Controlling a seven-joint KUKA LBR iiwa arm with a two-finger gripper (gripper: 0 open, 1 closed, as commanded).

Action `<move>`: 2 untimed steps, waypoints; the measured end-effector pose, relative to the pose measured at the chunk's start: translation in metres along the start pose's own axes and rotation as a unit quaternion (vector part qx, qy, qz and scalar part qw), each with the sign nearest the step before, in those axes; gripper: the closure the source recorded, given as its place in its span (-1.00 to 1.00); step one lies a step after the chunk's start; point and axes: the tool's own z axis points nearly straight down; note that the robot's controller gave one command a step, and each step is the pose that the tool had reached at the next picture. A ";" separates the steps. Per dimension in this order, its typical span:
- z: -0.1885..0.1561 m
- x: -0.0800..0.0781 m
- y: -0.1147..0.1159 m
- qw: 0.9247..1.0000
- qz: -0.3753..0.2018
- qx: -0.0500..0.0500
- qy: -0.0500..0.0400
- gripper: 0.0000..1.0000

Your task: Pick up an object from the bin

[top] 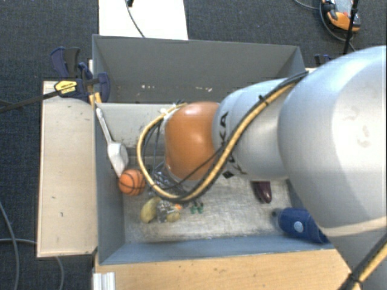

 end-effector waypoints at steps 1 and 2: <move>0.000 0.000 0.000 1.000 0.000 0.000 0.000 1.00; -0.096 -0.007 -0.003 1.000 0.009 0.001 0.001 1.00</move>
Offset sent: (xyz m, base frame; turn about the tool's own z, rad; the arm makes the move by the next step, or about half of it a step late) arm 0.0064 -0.0021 0.0962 0.0206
